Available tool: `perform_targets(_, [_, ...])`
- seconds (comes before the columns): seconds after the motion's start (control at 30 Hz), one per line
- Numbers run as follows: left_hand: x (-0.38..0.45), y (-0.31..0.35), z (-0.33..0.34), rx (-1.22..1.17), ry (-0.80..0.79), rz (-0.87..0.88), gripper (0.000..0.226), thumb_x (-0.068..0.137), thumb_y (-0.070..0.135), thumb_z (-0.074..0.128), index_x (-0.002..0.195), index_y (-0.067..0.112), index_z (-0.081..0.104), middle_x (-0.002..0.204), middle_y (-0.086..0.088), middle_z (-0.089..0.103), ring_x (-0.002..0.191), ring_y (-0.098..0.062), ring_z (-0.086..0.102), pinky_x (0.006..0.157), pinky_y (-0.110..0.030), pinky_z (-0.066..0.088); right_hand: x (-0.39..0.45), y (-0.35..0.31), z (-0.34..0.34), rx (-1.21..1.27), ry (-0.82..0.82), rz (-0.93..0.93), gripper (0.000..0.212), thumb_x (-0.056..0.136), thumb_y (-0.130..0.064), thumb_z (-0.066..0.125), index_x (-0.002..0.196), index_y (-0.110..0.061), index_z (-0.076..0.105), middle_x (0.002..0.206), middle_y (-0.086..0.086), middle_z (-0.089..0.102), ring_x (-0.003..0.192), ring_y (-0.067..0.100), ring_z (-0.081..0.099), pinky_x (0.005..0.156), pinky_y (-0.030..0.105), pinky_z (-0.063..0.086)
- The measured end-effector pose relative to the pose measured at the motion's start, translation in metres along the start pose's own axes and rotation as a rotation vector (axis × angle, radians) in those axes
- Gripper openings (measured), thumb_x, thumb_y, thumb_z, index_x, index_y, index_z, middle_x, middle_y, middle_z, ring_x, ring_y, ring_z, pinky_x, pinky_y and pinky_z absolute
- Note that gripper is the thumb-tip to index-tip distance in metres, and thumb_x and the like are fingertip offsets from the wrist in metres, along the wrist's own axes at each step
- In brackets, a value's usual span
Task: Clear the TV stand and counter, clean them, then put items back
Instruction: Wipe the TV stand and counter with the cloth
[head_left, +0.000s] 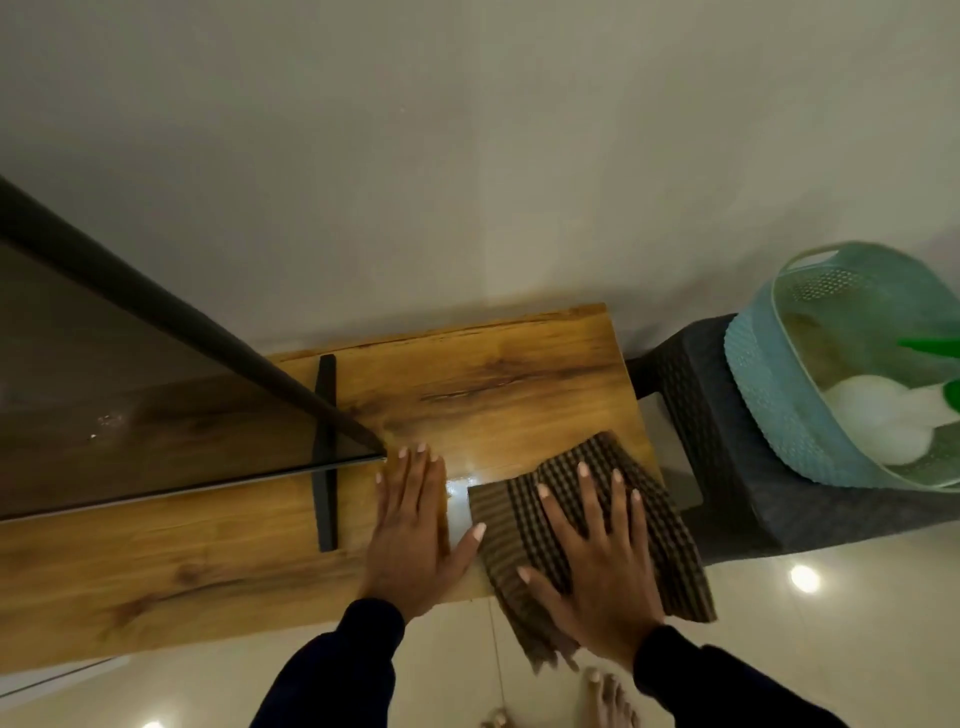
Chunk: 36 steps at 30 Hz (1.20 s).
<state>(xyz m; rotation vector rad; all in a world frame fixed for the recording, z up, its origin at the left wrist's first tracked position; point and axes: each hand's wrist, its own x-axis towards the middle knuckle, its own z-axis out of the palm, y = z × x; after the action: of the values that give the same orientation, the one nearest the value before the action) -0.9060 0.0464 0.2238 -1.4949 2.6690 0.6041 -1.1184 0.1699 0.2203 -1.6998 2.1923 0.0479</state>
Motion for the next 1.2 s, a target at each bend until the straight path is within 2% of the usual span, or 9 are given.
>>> perform_targets(0.13, [-0.017, -0.003, -0.009, -0.080, 0.022, 0.018, 0.074, 0.101, 0.056, 0.030, 0.159, 0.015, 0.009, 0.168, 0.001, -0.001, 0.154, -0.012, -0.009, 0.123, -0.034, 0.013, 0.027, 0.010, -0.012, -0.066, 0.008, -0.156, 0.085, 0.088, -0.086, 0.027, 0.159, -0.040, 0.024, 0.171, 0.011, 0.008, 0.155, 0.044, 0.006, 0.121, 0.067, 0.011])
perform_targets(0.27, [-0.027, -0.020, -0.006, -0.045, 0.048, 0.017, 0.059, 0.099, 0.014, 0.047, 0.155, 0.010, 0.029, 0.166, -0.004, 0.017, 0.144, -0.018, 0.037, 0.106, -0.036, 0.050, 0.106, 0.016, -0.027, -0.110, 0.075, -0.117, 0.087, 0.089, -0.084, 0.034, 0.161, -0.043, 0.007, 0.171, 0.009, 0.002, 0.155, 0.045, 0.002, 0.123, 0.065, 0.007])
perform_targets(0.37, [-0.033, -0.030, -0.005, -0.003, 0.072, 0.022, 0.079, 0.064, -0.015, 0.078, 0.137, 0.000, 0.053, 0.142, -0.019, 0.053, 0.118, -0.027, 0.064, 0.079, -0.032, 0.062, 0.165, -0.006, -0.040, -0.175, 0.101, 0.090, 0.103, 0.091, -0.063, 0.054, 0.159, -0.037, -0.017, 0.169, 0.018, -0.011, 0.152, 0.053, -0.001, 0.122, 0.067, 0.009])
perform_targets(0.47, [-0.036, -0.038, -0.013, -0.020, 0.219, 0.041, 0.052, 0.067, -0.003, 0.087, 0.111, 0.007, 0.060, 0.111, -0.010, 0.062, 0.096, -0.023, 0.067, 0.069, -0.031, 0.062, 0.195, -0.048, -0.043, -0.120, 0.102, 0.232, 0.082, 0.097, -0.064, 0.019, 0.159, -0.030, -0.022, 0.166, 0.025, -0.016, 0.150, 0.057, -0.006, 0.120, 0.070, 0.006])
perform_targets(0.57, [-0.039, -0.036, -0.023, 0.015, 0.315, 0.045, 0.031, 0.090, 0.037, 0.070, 0.102, 0.010, 0.063, 0.101, -0.005, 0.063, 0.092, -0.019, 0.057, 0.072, -0.031, 0.057, 0.200, -0.082, -0.040, -0.106, 0.105, 0.229, 0.089, 0.079, -0.066, -0.024, 0.160, -0.028, -0.019, 0.166, 0.027, -0.012, 0.149, 0.060, -0.003, 0.119, 0.072, 0.008])
perform_targets(0.7, [-0.045, -0.028, -0.033, -0.058, 0.323, -0.015, 0.038, 0.101, 0.047, 0.044, 0.109, 0.013, 0.059, 0.106, -0.004, 0.063, 0.097, -0.016, 0.052, 0.077, -0.032, 0.056, 0.192, -0.124, -0.018, -0.147, 0.099, 0.045, 0.090, 0.092, -0.081, 0.010, 0.159, -0.030, -0.021, 0.166, 0.025, -0.018, 0.149, 0.058, -0.008, 0.118, 0.072, -0.005])
perform_targets(0.9, [-0.050, -0.023, -0.048, -0.025, 0.296, -0.082, 0.043, 0.104, 0.044, 0.029, 0.105, 0.014, 0.059, 0.106, -0.007, 0.063, 0.096, -0.020, 0.052, 0.080, -0.035, 0.053, 0.095, -0.165, 0.022, -0.143, -0.018, -0.385, 0.091, 0.092, -0.066, 0.053, 0.162, -0.032, 0.007, 0.168, 0.019, -0.018, 0.149, 0.054, -0.019, 0.119, 0.068, 0.004])
perform_targets(1.03, [-0.050, -0.018, -0.051, -0.063, 0.290, -0.058, 0.049, 0.103, 0.050, 0.028, 0.107, 0.012, 0.058, 0.108, -0.009, 0.063, 0.096, -0.020, 0.053, 0.080, -0.034, 0.052, 0.040, -0.125, 0.031, -0.117, -0.069, -0.750, 0.078, 0.098, -0.067, 0.041, 0.162, -0.028, 0.018, 0.171, 0.008, -0.001, 0.154, 0.045, -0.011, 0.124, 0.062, 0.004])
perform_targets(1.2, [-0.044, -0.012, -0.047, -0.081, 0.217, -0.013, 0.058, 0.103, 0.055, 0.025, 0.121, 0.010, 0.057, 0.122, -0.009, 0.061, 0.108, -0.024, 0.057, 0.088, -0.041, 0.054, 0.102, -0.071, -0.002, -0.160, -0.121, -1.077, 0.060, 0.101, -0.068, 0.032, 0.156, -0.042, 0.032, 0.170, -0.005, 0.015, 0.158, 0.030, -0.003, 0.126, 0.056, 0.010])
